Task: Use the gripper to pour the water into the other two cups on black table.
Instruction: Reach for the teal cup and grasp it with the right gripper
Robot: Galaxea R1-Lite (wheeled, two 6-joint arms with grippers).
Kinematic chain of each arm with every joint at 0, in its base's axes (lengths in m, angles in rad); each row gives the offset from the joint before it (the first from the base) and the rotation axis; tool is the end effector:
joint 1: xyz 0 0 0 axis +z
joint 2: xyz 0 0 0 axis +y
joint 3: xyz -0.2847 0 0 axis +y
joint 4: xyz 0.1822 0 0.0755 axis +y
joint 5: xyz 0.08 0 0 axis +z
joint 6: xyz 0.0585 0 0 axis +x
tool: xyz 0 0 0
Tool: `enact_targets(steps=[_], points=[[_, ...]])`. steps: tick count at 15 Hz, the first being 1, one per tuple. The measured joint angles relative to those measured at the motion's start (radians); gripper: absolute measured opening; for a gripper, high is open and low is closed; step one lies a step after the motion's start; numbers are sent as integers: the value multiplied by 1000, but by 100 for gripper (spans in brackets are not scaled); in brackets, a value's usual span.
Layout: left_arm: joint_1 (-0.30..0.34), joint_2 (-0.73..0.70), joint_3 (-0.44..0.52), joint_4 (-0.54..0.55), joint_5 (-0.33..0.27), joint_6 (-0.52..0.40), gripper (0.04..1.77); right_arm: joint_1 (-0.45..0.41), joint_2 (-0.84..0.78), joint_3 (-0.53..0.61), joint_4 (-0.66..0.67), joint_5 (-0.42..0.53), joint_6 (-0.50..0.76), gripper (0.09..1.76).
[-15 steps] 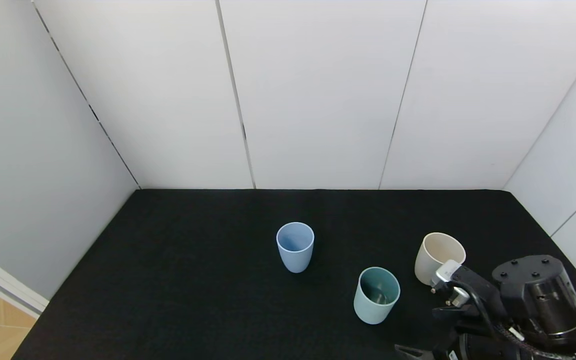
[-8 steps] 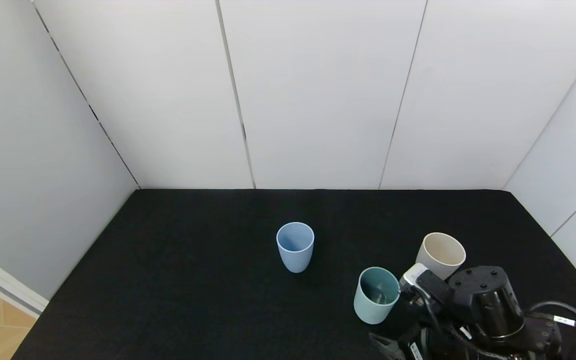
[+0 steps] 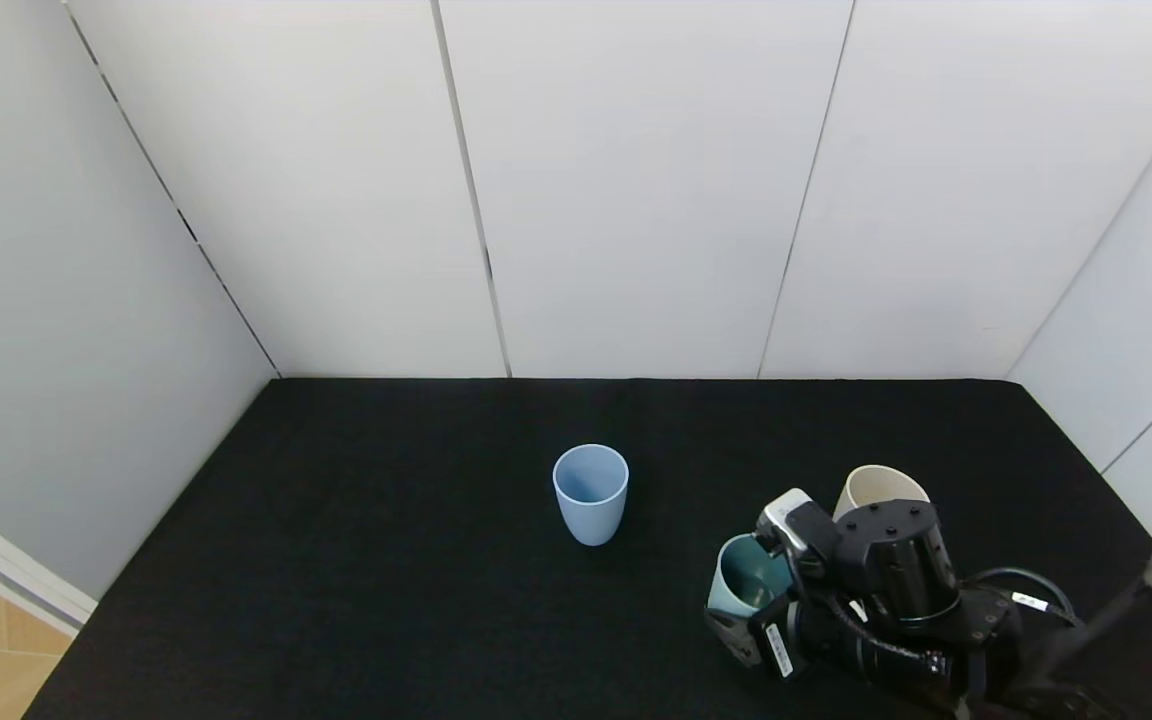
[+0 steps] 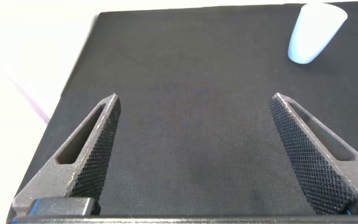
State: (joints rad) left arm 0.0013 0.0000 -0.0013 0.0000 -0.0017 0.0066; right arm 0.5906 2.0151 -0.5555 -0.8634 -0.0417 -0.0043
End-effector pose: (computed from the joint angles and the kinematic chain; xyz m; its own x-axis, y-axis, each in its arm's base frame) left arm 0.0359 -0.0001 0.0759 1.0000 -0.0004 0.0013 0.0004 1.0000 0.0066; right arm 0.2773 0.1830 0.0066 0.7099 0.4258 -0.5610 -0.5297 0.8477 -0.0270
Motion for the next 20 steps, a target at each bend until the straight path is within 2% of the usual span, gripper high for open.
enact_targets(steps=[7, 14, 16, 17, 20], points=[[0, 0, 0, 0, 0, 0, 172, -8, 63, -41, -26, 0, -1, 171], [0, 0, 0, 0, 0, 0, 172, -14, 78, -35, -77, 4, -1, 171], [0, 0, 0, 0, 0, 0, 172, -14, 78, -30, -99, 4, -1, 133], [0, 0, 0, 0, 0, 0, 172, -14, 78, -27, -107, 2, -1, 124], [0, 0, 0, 0, 0, 0, 172, -13, 76, -17, -118, 2, -1, 121]])
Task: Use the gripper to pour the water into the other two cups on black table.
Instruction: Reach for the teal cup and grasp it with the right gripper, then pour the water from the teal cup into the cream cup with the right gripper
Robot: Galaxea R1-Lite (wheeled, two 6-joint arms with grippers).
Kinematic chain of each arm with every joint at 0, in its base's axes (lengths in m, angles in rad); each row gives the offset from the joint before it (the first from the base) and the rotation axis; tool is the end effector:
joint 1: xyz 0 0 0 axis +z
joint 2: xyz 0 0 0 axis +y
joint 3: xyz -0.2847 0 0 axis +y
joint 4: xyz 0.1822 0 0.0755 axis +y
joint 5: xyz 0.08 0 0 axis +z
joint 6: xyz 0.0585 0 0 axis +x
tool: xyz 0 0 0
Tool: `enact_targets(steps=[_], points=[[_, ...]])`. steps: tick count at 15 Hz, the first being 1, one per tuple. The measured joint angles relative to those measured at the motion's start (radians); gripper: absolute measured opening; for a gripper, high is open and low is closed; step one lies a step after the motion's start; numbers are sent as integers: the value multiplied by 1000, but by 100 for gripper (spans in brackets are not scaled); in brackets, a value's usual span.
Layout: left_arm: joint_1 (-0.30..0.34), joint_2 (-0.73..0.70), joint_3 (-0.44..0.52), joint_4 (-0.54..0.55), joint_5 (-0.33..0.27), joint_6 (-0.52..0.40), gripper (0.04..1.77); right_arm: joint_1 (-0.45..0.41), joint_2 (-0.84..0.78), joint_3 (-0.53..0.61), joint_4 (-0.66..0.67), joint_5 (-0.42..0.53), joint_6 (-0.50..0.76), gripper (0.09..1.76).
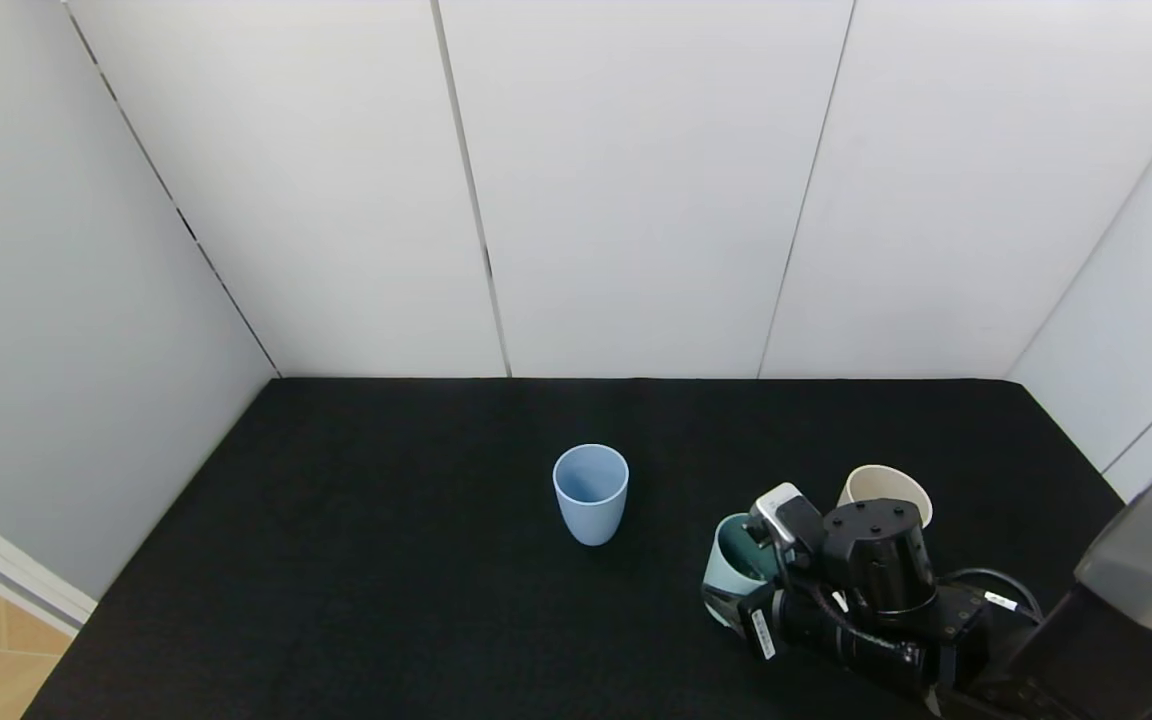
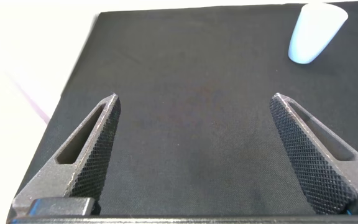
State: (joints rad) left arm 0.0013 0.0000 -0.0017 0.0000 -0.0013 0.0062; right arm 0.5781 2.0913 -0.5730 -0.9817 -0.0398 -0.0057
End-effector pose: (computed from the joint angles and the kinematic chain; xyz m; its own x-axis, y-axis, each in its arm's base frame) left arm 0.0359 0.0000 0.0760 1.0000 0.0000 0.0017 0.0000 1.0000 0.0062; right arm 0.2907 0.1869 -0.0018 0.7410 0.4359 -0.5108 -0.5198 0.8539 -0.0252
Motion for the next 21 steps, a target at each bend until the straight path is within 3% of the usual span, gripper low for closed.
enact_targets(steps=[9, 13, 16, 21], points=[[0, 0, 0, 0, 0, 1, 172, 0, -50, -5, -22, -26, -3, 121], [0, 0, 0, 0, 0, 0, 172, -24, -113, -27, -7, -40, -72, 121], [0, 0, 0, 0, 0, 0, 172, -51, -168, -78, 76, -91, -136, 121], [0, 0, 0, 0, 0, 0, 172, -130, -271, -165, 234, -96, -194, 121]])
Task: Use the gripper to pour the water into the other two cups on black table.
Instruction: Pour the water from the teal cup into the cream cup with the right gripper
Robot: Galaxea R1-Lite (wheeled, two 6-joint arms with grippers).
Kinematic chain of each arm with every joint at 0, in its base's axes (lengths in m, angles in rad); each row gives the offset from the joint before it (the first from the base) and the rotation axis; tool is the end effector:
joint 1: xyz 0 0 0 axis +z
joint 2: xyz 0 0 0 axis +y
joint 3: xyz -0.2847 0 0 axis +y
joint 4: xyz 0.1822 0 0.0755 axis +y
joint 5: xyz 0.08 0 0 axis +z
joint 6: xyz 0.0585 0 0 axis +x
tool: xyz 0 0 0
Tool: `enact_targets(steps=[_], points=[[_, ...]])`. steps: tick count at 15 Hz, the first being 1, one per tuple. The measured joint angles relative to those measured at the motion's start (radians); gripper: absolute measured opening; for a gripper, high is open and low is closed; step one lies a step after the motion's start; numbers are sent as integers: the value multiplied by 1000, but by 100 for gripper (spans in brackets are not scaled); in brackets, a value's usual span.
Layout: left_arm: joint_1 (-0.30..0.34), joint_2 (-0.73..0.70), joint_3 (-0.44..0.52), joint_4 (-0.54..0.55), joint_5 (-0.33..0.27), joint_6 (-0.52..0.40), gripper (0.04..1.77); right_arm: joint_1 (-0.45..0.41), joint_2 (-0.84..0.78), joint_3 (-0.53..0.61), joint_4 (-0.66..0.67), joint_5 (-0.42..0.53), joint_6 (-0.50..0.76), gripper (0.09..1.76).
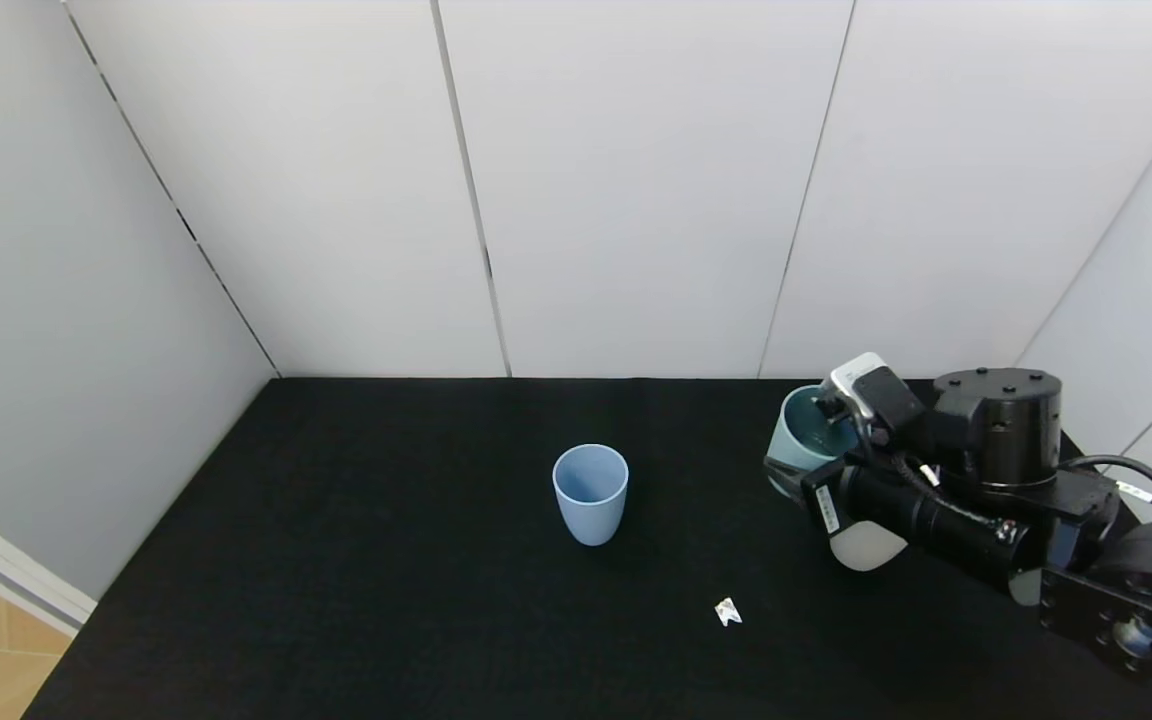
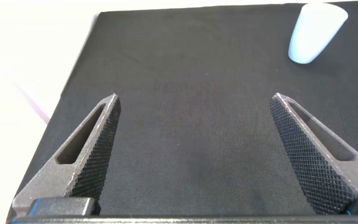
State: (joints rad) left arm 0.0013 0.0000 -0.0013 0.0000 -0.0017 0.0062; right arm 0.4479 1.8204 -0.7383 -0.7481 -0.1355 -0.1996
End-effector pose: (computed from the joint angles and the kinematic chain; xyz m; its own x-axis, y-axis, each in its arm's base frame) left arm 0.0359 -0.0001 0.0759 1.0000 -0.0004 0.0013 0.0004 1.0000 0.0062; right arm 0.3215 0.1457 0.1052 0.9022 0.2836 -0.3248 -0.3664 0.9014 -0.2307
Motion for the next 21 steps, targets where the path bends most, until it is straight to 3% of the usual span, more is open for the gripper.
enact_targets(steps=[13, 21], points=[[0, 0, 0, 0, 0, 0, 172, -301, -247, -10, 227, 46, -164, 121], [0, 0, 0, 0, 0, 1, 172, -481, -295, 67, 229, 104, -388, 121]])
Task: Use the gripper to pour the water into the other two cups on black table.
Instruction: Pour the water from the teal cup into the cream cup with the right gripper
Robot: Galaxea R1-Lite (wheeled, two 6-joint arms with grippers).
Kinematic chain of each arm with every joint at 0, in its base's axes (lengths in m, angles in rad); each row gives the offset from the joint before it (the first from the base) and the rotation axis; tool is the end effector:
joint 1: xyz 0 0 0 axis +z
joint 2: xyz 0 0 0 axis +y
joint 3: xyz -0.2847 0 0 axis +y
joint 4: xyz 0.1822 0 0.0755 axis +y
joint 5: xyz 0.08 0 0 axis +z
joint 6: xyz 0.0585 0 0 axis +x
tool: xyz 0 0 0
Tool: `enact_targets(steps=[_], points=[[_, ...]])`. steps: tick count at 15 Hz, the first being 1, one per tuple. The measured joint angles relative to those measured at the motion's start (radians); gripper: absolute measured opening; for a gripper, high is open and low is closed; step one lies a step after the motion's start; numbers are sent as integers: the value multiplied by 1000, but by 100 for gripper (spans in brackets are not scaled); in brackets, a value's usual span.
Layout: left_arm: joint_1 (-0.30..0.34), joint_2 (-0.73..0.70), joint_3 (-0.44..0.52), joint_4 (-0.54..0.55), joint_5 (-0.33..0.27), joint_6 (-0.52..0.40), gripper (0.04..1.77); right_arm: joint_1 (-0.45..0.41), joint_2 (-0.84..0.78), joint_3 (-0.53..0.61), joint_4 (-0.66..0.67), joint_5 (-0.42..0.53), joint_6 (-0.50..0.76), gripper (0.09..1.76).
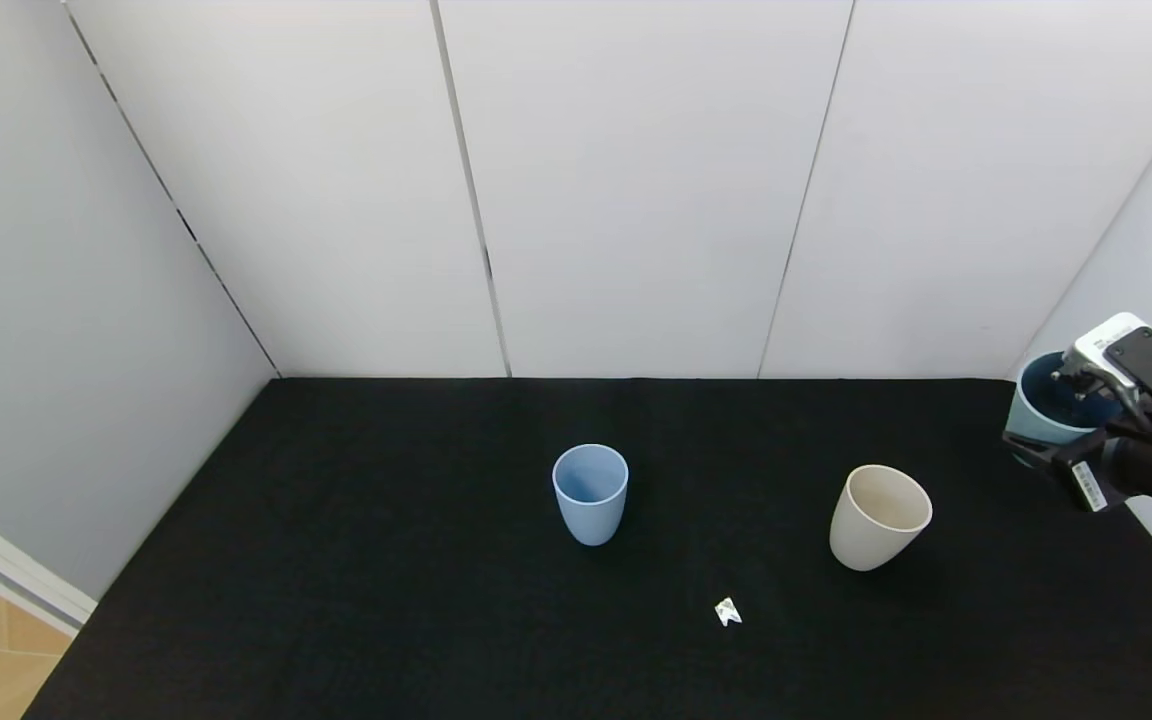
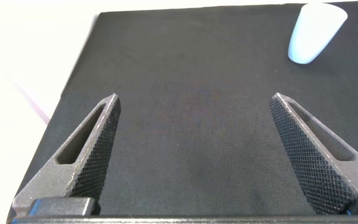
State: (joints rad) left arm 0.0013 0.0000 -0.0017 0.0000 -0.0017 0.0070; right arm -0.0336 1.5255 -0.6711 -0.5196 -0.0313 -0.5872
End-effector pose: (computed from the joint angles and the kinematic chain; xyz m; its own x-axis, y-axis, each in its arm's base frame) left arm 0.0359 -0.0001 0.0760 1.0000 -0.0004 0.0017 0.0004 1.0000 0.0070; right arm 0.2942 -0.0117 0.1511 0.9424 -0.0630 -0.3284 -0.1294 0.8369 -0.5318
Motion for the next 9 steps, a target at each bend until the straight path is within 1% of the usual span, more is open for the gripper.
enact_targets(steps=[3, 9], points=[[0, 0, 0, 0, 0, 0, 172, -16, 14, 3, -9, -3, -96, 121], [0, 0, 0, 0, 0, 0, 172, -6, 81, -8, -7, -12, -266, 121]])
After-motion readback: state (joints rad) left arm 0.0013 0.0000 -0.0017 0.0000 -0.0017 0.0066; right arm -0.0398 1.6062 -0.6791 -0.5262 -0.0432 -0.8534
